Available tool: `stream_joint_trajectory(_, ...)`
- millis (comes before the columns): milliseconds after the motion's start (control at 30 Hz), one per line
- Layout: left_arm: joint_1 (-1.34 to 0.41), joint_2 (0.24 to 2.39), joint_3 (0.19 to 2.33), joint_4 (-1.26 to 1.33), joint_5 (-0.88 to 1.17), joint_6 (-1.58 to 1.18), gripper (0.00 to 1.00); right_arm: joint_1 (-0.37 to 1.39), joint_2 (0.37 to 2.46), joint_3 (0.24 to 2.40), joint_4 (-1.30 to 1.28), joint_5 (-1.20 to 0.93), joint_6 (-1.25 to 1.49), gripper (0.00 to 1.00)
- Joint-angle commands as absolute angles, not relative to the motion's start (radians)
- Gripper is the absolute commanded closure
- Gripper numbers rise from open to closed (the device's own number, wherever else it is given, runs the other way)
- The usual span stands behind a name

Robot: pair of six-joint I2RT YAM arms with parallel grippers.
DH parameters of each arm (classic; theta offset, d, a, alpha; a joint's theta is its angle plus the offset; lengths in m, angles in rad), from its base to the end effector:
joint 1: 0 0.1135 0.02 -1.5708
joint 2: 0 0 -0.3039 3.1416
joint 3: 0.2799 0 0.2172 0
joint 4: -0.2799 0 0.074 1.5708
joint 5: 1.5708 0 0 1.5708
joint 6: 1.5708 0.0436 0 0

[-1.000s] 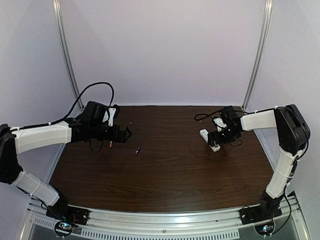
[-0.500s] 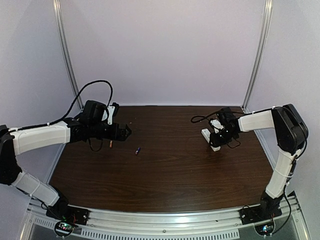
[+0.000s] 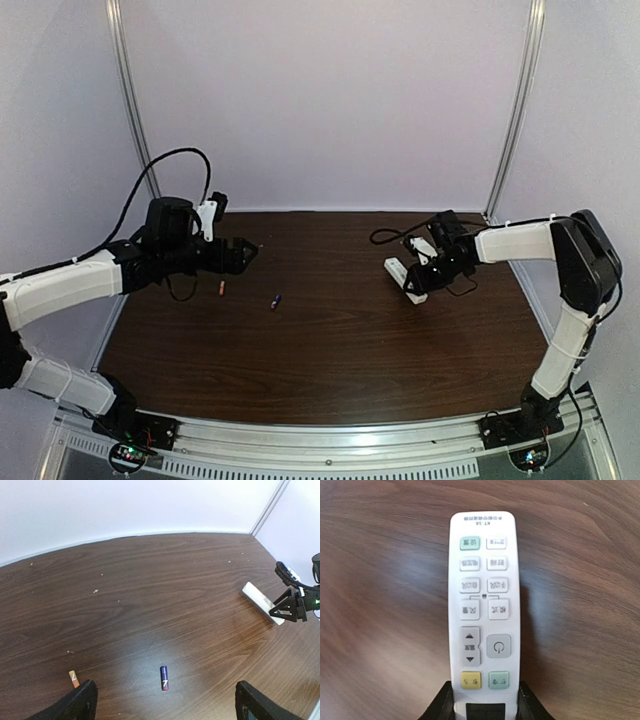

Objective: Load the batteries into the remote control
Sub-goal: Pick up the remote control from the center of the board, then pass from the right arm to the left

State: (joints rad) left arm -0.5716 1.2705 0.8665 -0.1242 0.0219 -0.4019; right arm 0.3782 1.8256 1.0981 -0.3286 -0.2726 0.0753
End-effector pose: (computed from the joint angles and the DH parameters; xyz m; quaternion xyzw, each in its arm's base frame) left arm 0.2074 -0.1345 0.3177 0.0789 0.8635 -0.2413 0.4357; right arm 0.3205 0.1400 0.2126 -0.1787 0.9419 0.1847 0.2162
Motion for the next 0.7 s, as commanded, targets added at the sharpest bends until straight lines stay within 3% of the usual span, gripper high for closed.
stream_joint_trajectory(0,-0.578,1.205,0.825,0.026,0.172,-0.336,0.03,0.44,1.677,1.133,-0.368,-0.465,0.108,1.0)
stream_joint_trajectory(367,-0.578,1.154,0.798,0.19,0.629,-0.347,0.03,0.561,1.483,1.136,-0.391,-0.898,0.126,1.0)
stream_joint_trajectory(667,-0.599,1.187,0.825,0.205,0.785,-0.409,0.11,0.687,1.42,1.139,-0.35,-1.037,0.169,1.0)
